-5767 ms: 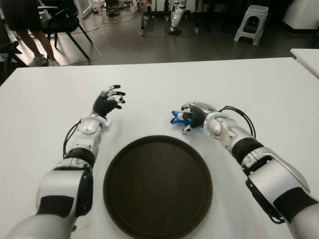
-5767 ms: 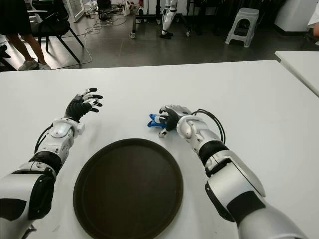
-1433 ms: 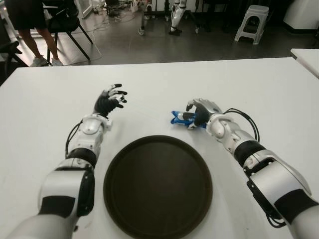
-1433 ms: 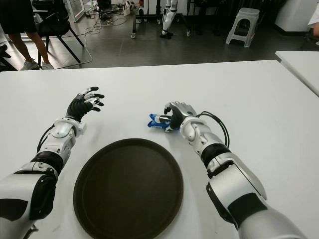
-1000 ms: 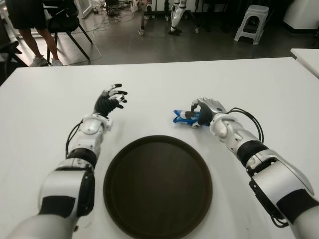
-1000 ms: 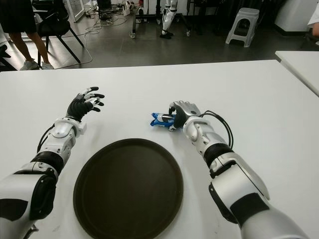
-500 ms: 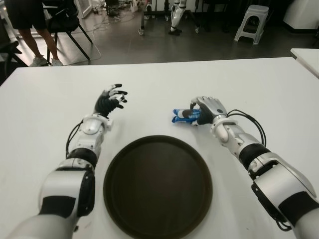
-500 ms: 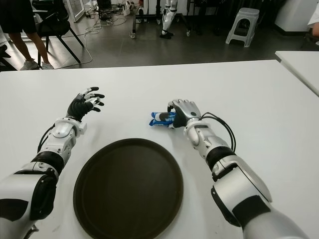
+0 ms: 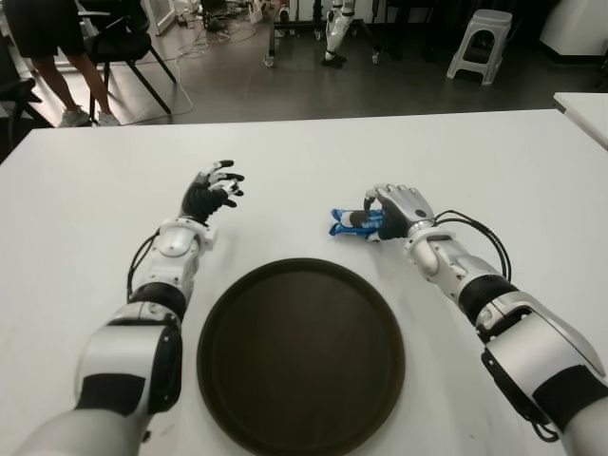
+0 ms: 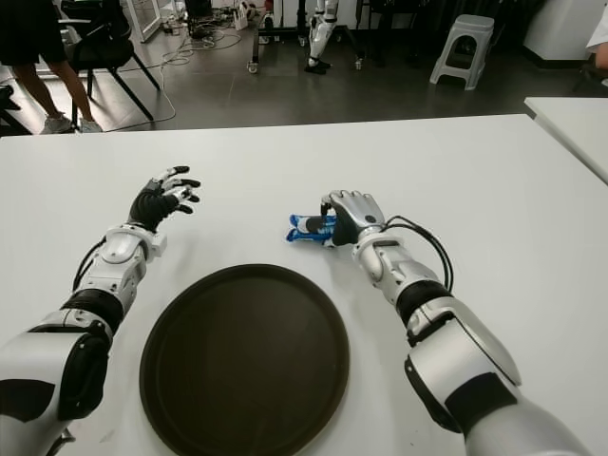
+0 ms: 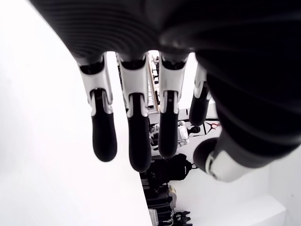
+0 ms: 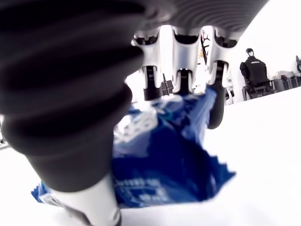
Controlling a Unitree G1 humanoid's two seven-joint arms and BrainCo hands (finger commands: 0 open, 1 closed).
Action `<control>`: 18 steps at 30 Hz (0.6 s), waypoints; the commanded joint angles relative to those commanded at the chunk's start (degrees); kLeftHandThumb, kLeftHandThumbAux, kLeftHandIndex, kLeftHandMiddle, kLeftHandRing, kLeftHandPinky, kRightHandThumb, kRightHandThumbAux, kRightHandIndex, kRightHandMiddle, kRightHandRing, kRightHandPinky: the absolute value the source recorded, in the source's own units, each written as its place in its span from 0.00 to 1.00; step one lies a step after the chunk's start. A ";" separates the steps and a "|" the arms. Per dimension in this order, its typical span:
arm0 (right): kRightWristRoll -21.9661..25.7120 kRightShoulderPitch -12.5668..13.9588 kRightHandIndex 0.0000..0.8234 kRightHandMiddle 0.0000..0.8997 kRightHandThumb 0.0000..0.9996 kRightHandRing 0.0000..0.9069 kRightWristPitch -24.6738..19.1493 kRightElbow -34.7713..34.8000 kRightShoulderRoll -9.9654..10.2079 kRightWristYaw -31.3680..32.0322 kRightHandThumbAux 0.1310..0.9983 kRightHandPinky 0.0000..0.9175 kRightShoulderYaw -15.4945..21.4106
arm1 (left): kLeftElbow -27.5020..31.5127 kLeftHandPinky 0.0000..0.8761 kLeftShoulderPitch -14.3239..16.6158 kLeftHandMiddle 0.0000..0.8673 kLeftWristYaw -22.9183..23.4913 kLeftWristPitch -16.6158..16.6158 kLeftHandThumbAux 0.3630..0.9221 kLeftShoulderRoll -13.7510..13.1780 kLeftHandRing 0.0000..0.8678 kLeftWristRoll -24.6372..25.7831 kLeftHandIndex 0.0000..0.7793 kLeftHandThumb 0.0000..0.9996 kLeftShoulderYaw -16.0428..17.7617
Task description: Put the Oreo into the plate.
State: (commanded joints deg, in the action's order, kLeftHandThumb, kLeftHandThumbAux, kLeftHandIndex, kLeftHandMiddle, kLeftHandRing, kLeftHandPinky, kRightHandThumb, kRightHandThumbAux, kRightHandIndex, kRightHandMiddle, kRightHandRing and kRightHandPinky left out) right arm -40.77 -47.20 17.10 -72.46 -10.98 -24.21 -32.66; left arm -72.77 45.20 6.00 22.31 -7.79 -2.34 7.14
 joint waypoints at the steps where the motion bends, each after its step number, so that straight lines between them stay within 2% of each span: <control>1: 0.02 0.00 0.58 0.61 0.09 0.60 0.00 -0.05 -0.01 -0.03 0.90 0.59 -0.03 | 0.00 0.52 0.01 0.38 0.08 0.01 0.54 -0.01 0.47 0.00 0.25 0.25 -0.01; 7: 0.30 -0.09 0.60 0.65 0.12 0.63 -0.03 -0.22 -0.05 0.12 0.89 0.60 -0.04 | -0.02 0.52 0.07 0.39 0.15 0.14 0.55 0.05 0.47 0.02 0.26 0.25 0.03; 13: 0.94 0.10 0.67 0.75 0.14 0.74 1.08 0.04 -0.22 -0.33 0.87 0.71 0.49 | -0.04 0.51 0.10 0.39 -0.05 0.13 0.54 0.11 0.47 -0.02 0.25 0.24 0.05; 18: 1.45 0.17 0.72 0.81 0.12 0.80 1.88 0.14 -0.19 -0.64 0.88 0.77 1.22 | -0.08 0.54 0.21 0.38 -0.20 -0.08 0.55 0.14 0.48 -0.09 0.25 0.23 0.00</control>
State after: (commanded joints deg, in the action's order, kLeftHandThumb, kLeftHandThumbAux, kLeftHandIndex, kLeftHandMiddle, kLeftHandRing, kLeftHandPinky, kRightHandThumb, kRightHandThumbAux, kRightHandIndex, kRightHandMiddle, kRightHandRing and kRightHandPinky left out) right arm -39.31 -47.03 18.98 -72.32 -11.16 -24.85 -31.44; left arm -72.85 45.41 5.80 22.24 -7.65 -2.43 7.14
